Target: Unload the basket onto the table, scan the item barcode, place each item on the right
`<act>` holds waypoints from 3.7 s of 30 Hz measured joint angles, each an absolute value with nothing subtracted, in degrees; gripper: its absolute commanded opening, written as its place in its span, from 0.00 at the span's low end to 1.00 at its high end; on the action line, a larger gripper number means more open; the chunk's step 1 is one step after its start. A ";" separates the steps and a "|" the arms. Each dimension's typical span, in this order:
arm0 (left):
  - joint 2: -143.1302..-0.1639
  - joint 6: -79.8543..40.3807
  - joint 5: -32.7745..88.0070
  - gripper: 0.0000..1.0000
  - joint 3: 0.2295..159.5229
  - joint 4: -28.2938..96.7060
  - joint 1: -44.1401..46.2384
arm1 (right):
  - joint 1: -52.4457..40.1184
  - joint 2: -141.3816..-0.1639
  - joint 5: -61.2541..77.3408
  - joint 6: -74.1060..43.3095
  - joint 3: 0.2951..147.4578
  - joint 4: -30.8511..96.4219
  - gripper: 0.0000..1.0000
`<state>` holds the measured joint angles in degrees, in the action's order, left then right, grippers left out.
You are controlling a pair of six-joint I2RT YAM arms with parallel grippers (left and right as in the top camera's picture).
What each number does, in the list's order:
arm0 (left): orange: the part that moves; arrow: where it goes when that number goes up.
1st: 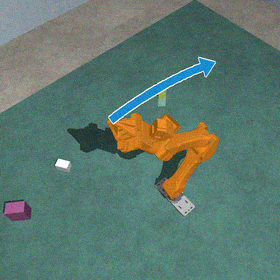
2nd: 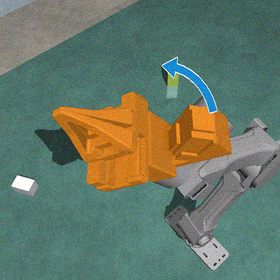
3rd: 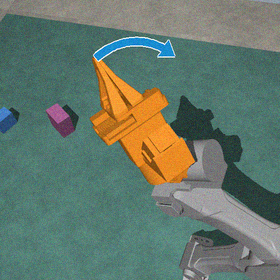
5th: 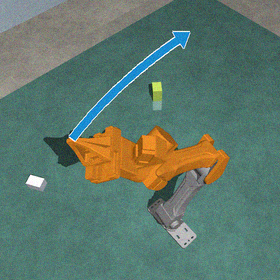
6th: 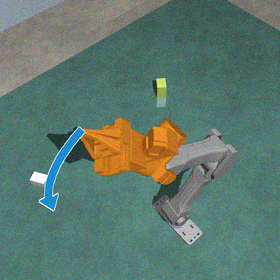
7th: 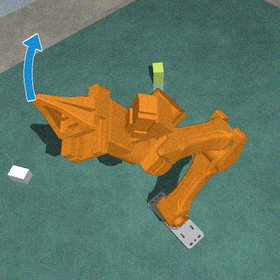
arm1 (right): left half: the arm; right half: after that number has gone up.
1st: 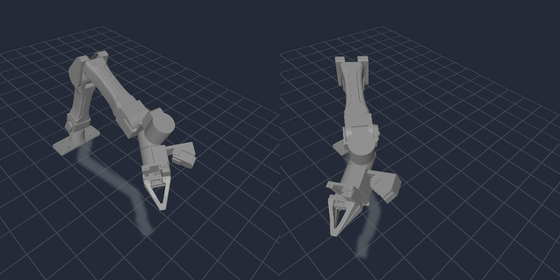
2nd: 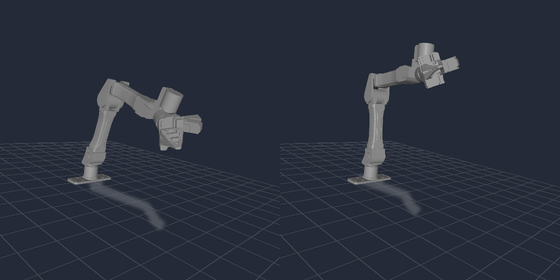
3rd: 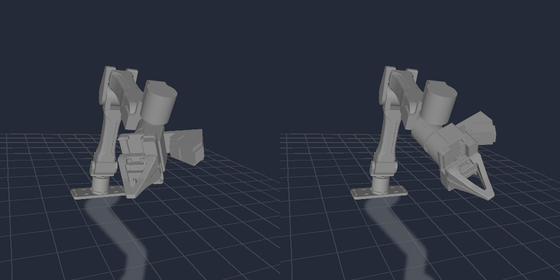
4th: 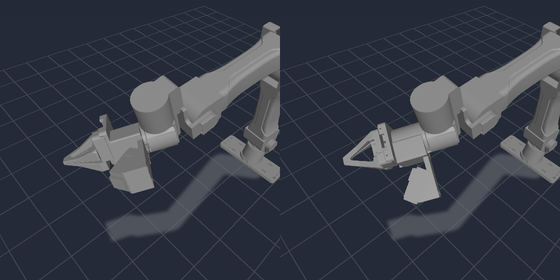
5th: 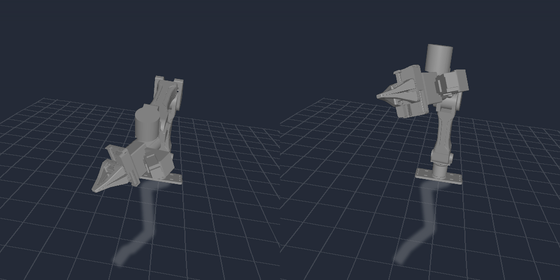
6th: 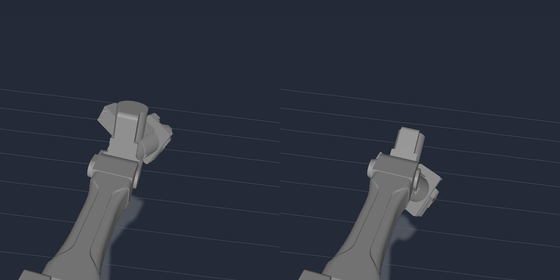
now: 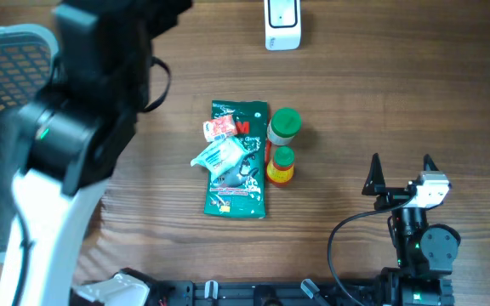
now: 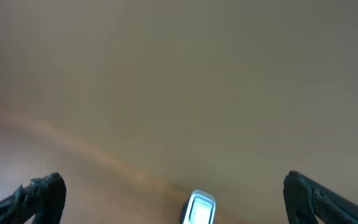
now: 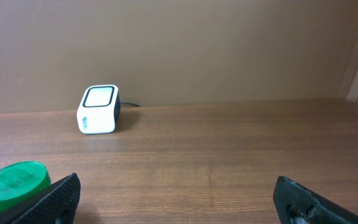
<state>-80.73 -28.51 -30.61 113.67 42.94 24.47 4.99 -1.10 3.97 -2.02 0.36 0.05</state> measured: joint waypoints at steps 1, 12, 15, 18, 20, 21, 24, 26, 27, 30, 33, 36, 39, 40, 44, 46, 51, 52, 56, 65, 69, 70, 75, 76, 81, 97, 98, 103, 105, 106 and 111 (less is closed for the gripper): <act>-79.55 -26.76 -30.85 1.00 113.67 42.04 24.45 | 4.99 -1.10 3.99 -2.02 0.36 0.05 1.00; -67.83 -8.01 -31.97 1.00 112.27 44.51 24.36 | 4.99 -1.10 3.99 -2.02 0.36 0.05 1.00; -61.56 -7.29 -30.11 1.00 107.28 43.31 24.36 | 4.99 -1.10 3.97 -2.02 0.36 0.05 1.00; -53.78 -6.68 -27.44 1.00 99.96 39.24 24.36 | 4.99 -1.10 3.97 -2.02 0.36 0.05 1.00; -48.23 -6.50 -25.63 1.00 94.56 34.98 24.10 | 4.99 -1.10 3.97 -2.02 0.36 0.05 1.00; -46.11 -6.46 -25.04 1.00 92.68 33.74 23.83 | 4.99 -1.10 3.99 -2.02 0.36 0.05 1.00; -40.84 -6.31 -23.27 1.00 87.81 29.71 22.70 | 4.99 -1.10 3.97 -2.02 0.36 0.03 1.00; -36.05 -6.24 -22.52 1.00 83.55 24.60 20.78 | 4.99 -1.10 3.97 -2.02 0.36 0.05 1.00; -34.63 -6.26 -22.33 1.00 82.28 22.52 19.81 | 4.99 -1.10 3.97 -2.02 0.36 0.05 1.00; -32.05 -6.24 -21.87 1.00 81.43 18.68 18.15 | 4.99 -1.10 3.99 -2.02 0.36 0.05 1.00; -29.56 -6.22 -21.47 1.00 81.76 19.46 17.85 | 4.99 -1.10 3.97 -2.02 0.36 0.05 1.00; -27.42 -6.24 -21.23 1.00 81.76 19.44 17.56 | 4.99 -1.10 3.97 -2.02 0.36 0.05 1.00; -24.69 -6.72 -18.85 1.00 81.76 19.59 15.97 | 4.99 -1.10 3.99 -2.02 0.36 0.05 1.00; -23.86 -6.81 -17.80 1.00 81.76 19.66 15.33 | 4.99 -1.10 3.99 -2.02 0.36 0.05 1.00; -19.90 -7.38 -12.80 1.00 81.82 20.40 11.86 | 4.99 -1.10 3.99 -2.02 0.36 0.05 1.00; -17.69 -7.64 -10.72 1.00 81.87 20.40 9.34 | 4.99 -1.10 3.97 -2.02 0.36 0.05 1.00; -13.67 -7.81 -8.62 1.00 80.77 19.16 3.73 | 4.99 -1.10 3.97 -2.02 0.36 0.03 1.00; -12.97 -7.84 -8.45 1.00 80.20 18.57 2.81 | 4.99 -1.10 3.97 -2.02 0.36 0.05 1.00; -10.44 -9.54 -8.01 1.00 77.38 16.58 0.12 | 4.99 -1.10 3.97 -2.02 0.36 0.03 1.00; -1.26 -14.44 -7.77 1.00 68.71 11.25 -2.90 | 4.99 -1.10 3.99 -2.02 0.36 0.05 1.00; -0.51 -14.96 -7.79 1.00 66.78 10.04 -3.81 | 4.99 -1.10 4.80 -5.06 0.36 0.03 1.00; -0.51 -15.07 -7.79 1.00 66.11 9.96 -4.05 | 4.99 -1.10 5.98 -8.10 0.36 -0.05 1.00; -0.54 -15.86 -7.79 1.00 64.71 10.02 -5.21 | 5.02 -1.10 18.55 -32.77 0.36 -1.56 1.00; -0.51 -16.29 -7.79 1.00 64.73 10.00 -5.45 | 4.99 -1.10 22.61 -40.10 0.36 -1.54 1.00; -0.51 -20.01 -7.81 1.00 64.71 11.53 -7.57 | 4.99 -1.10 39.35 -70.06 0.36 -0.80 1.00; -0.51 -22.90 -7.79 1.00 64.71 12.32 -8.86 | 4.91 -2.22 47.70 -81.73 6.57 10.70 0.99; -0.51 -22.90 -7.79 1.00 64.71 12.45 -8.86 | 4.91 -3.29 46.50 -80.27 9.17 15.49 0.99; -0.51 -23.07 -7.79 1.00 64.71 12.99 -8.86 | 4.89 -12.71 36.49 -69.84 29.67 37.98 0.99; -0.54 -23.07 -7.79 1.00 64.73 13.19 -8.86 | 4.91 -18.20 33.01 -66.63 38.44 43.64 1.00; -0.54 -23.07 -7.79 1.00 64.73 13.34 -8.86 | 4.91 -20.84 31.40 -65.21 42.13 45.91 0.99; -0.51 -23.07 -7.79 1.00 64.73 13.80 -8.86 | 4.89 -38.11 25.61 -61.01 61.89 64.25 1.00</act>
